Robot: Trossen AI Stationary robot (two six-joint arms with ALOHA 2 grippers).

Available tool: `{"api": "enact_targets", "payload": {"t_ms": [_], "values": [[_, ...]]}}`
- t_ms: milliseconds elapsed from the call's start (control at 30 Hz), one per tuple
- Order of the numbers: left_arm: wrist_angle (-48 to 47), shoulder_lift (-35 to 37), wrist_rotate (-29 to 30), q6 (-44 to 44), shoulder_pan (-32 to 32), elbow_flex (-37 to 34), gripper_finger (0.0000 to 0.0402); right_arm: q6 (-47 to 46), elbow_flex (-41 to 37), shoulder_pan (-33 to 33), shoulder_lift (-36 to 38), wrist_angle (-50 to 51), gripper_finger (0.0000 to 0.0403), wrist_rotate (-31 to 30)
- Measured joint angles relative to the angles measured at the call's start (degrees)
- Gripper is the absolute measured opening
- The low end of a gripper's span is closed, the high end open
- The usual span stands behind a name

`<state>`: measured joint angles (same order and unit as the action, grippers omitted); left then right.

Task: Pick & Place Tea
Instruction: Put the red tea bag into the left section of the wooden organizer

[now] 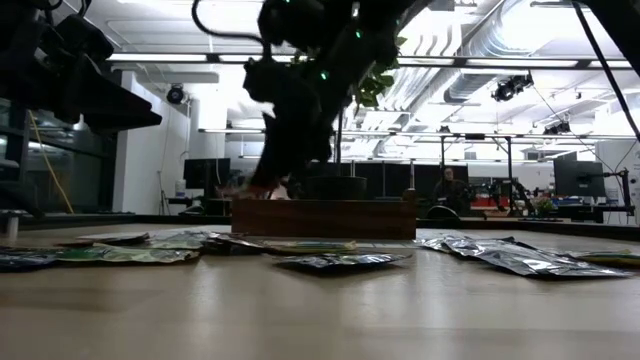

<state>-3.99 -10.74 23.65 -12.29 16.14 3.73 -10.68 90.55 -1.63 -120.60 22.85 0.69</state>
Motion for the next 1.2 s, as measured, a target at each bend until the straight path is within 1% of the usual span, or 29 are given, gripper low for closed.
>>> {"api": "enact_targets", "payload": {"t_ms": [133, 233, 333, 433, 533, 600, 667, 767, 833, 933, 1100, 1200], "values": [[0.2, 0.0, 2.1, 0.0, 0.0, 0.0, 0.017, -4.8, 3.5, -1.0, 0.3, 5.6, 0.0019, -2.7], [0.7, 0.0, 3.3, 0.0, 0.0, 0.0, 0.017, -6.5, 3.7, -2.2, 2.0, 11.0, 0.0019, -5.4], [0.9, 0.0, 4.3, 0.1, 0.0, -0.1, 0.017, -8.8, 1.8, -3.5, 6.3, 15.8, 0.0019, -8.3], [1.3, 0.0, 5.3, 1.8, 0.0, -0.1, 0.017, -11.8, -3.6, -4.8, 12.6, 17.1, 0.0019, -11.5], [3.1, -0.1, 7.0, 4.0, 0.0, -0.1, 0.017, -16.5, -12.4, -5.9, 19.8, 11.9, 0.0019, -15.5], [6.1, -0.7, 7.4, 6.1, -0.4, -0.1, 0.017, -18.8, -19.0, -6.1, 24.3, 3.7, 0.0019, -17.5], [9.8, -2.2, 6.1, 7.6, -2.0, -0.1, 0.017, -19.1, -24.9, -6.1, 27.4, -6.2, 0.0019, -20.0], [16.4, -6.1, 2.4, 7.9, -5.8, -0.1, 0.017, -18.9, -30.2, -5.8, 29.7, -18.7, 0.0019, -25.2], [21.2, -9.4, -0.1, 7.9, -8.9, -0.1, 0.017, -17.8, -31.6, -5.3, 30.0, -23.1, 0.0019, -27.6], [30.4, -15.2, -3.1, 7.0, -13.6, -0.1, 0.017, -14.7, -31.9, -4.4, 29.7, -27.6, 0.0019, -29.5], [47.1, -26.4, -6.8, 4.2, -19.5, 0.2, 0.017, -8.3, -31.4, -2.7, 29.6, -31.6, 0.0019, -29.9], [49.0, -33.1, -10.1, 4.0, -21.4, 3.9, 0.017, -5.9, -31.4, -1.5, 29.5, -33.2, 0.0019, -29.7]]}}
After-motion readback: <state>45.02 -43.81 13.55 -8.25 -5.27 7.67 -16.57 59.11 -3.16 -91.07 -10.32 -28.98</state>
